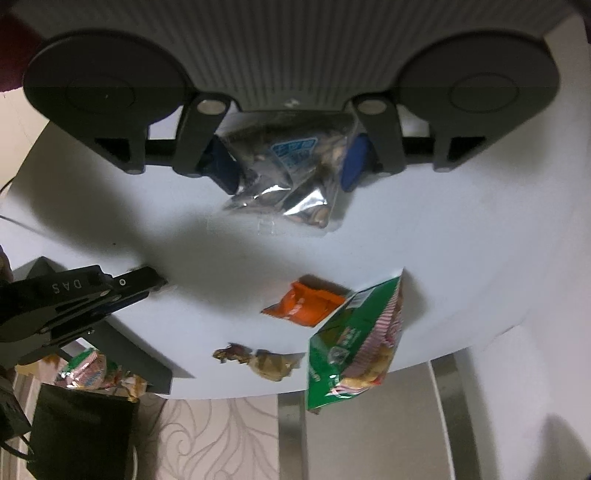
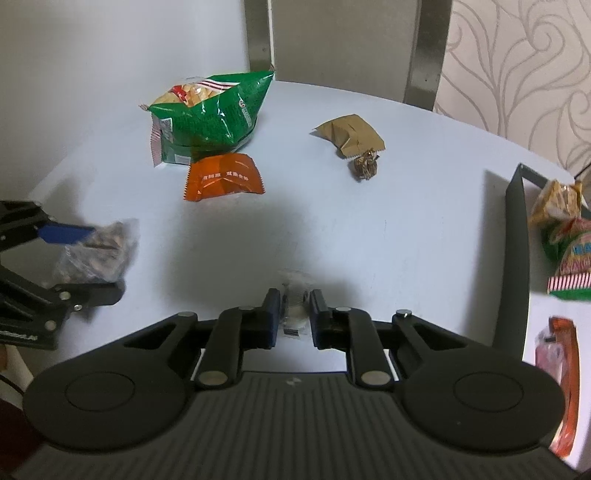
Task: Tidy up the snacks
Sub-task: 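Lift the seed bag and candy packet and carry both toward the white box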
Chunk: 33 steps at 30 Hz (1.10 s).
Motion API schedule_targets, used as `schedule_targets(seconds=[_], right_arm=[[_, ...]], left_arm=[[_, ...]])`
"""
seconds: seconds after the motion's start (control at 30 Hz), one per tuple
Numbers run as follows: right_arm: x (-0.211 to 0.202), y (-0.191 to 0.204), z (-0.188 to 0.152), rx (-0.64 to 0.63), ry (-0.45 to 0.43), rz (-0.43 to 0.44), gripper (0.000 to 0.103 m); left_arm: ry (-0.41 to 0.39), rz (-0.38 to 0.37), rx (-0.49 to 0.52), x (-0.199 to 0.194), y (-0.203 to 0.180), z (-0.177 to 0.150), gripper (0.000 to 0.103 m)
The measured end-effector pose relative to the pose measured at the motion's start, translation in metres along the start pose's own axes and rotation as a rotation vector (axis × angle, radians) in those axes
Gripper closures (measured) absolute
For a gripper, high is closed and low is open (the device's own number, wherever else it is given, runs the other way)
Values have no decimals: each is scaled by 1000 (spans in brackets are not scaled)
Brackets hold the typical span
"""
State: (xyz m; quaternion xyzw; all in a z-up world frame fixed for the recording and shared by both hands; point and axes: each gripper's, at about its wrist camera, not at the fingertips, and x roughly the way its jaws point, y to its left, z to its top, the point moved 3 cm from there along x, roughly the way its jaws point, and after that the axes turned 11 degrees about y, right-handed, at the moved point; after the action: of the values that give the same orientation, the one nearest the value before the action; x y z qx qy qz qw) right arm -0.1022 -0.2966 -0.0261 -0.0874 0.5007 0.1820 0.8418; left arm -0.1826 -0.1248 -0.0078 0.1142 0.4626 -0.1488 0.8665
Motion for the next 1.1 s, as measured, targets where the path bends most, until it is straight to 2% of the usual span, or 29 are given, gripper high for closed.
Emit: schedule_targets(seconds=[0.37,0.47,0.63,0.83,0.87,0.97,1.0,1.1], right_arm=[[-20,-1,-11,34,-27,4,85],[-17,-2,-14,15,-15,-20,85],[-13,3,-11,-3,-28,-24,84],[0,5,0,-40,-2,-40,83],[0,4,2,-39,-3,-43,78],[-2,5,7,-57,-19,-48,55],[-2,6,9,-72,-23,-55,52],[1,10,17,-117,-10,-50,53]], left_arm=[[-29,-23,-15,-2,1,7,44],[-5,0,7,4,-2,4,44],[-2,2,1,4,0,4,41],[-3,-2,1,3,1,2,40],[-5,-2,1,3,1,1,40],[-7,-1,0,3,2,0,39],[-8,-2,0,3,1,1,39],[-7,-3,-1,4,2,1,38]])
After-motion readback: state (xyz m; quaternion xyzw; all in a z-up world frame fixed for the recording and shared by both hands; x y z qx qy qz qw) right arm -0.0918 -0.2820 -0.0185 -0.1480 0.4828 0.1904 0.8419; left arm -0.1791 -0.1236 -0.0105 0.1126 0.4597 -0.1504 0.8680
